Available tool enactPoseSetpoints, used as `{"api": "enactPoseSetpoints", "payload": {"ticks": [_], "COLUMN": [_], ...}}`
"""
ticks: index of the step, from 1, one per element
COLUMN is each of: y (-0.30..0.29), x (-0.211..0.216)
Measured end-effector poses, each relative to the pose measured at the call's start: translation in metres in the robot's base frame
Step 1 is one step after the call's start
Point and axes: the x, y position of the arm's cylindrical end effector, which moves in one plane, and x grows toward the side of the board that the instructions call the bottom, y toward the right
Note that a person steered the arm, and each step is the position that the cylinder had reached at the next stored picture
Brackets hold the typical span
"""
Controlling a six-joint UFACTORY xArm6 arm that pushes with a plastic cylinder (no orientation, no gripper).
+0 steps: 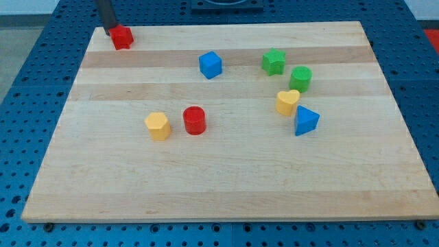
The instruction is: Push the yellow hexagon towards the top centre
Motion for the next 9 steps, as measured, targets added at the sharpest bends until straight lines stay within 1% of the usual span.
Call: {"api": "enactPoseSetpoints", "payload": {"ticks": [1, 2, 3, 4, 6, 7, 9], "y": [-0.039, -0.045, -0.045, -0.04, 0.014, 0.037, 0.1], "x": [0.0, 0.002, 0.041, 0.094, 0.183, 0.238, 0.323]}}
